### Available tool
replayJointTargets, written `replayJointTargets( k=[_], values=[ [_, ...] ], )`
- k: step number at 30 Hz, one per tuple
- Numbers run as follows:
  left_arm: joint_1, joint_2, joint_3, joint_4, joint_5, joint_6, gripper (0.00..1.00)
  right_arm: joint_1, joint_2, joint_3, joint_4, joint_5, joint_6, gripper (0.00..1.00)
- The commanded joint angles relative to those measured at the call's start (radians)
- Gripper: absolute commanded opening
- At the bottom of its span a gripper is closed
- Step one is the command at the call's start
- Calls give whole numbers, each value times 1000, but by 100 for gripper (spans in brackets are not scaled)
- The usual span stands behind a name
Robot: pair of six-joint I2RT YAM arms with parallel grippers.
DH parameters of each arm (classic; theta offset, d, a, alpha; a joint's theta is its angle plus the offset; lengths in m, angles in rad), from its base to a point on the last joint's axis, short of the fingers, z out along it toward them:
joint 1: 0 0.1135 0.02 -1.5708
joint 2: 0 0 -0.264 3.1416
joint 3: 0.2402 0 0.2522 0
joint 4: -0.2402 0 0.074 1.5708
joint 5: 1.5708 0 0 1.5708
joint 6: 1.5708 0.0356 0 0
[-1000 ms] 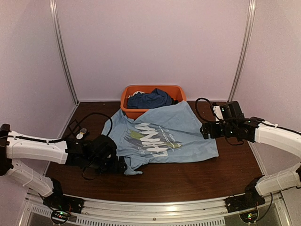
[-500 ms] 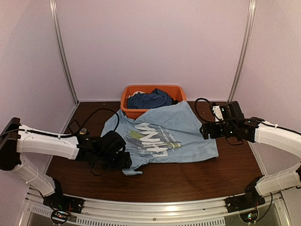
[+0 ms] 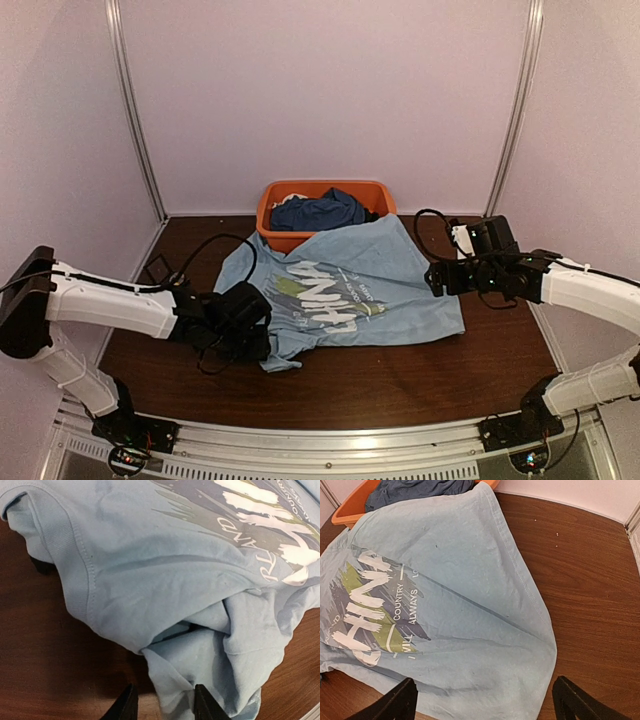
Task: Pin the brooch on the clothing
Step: Smooth out the flattened clothing at the center of the board.
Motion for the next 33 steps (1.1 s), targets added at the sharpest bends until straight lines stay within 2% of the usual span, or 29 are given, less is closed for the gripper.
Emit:
replayJointTargets(
  k=[1,6,12,19,28,33],
  values=[
    [10,24,25,31,-16,18,33,5,5,-14,10,-16,1,94],
    [21,29,32,34,-7,34,1,5,63,-13,-10,-20,32,92],
    [24,-22,107,-49,-43,70,0,5,150,-25,1,-67,98,89],
    [24,-185,180,-212,-121,94,0,5,245,-40,12,-76,132,89],
    [23,-303,160,-419,-82,81,0,8,320,-24,19,-86,139,89],
    [23,-332,146,-456,-31,96,0,16,333,-17,12,-83,125,89]
  ],
)
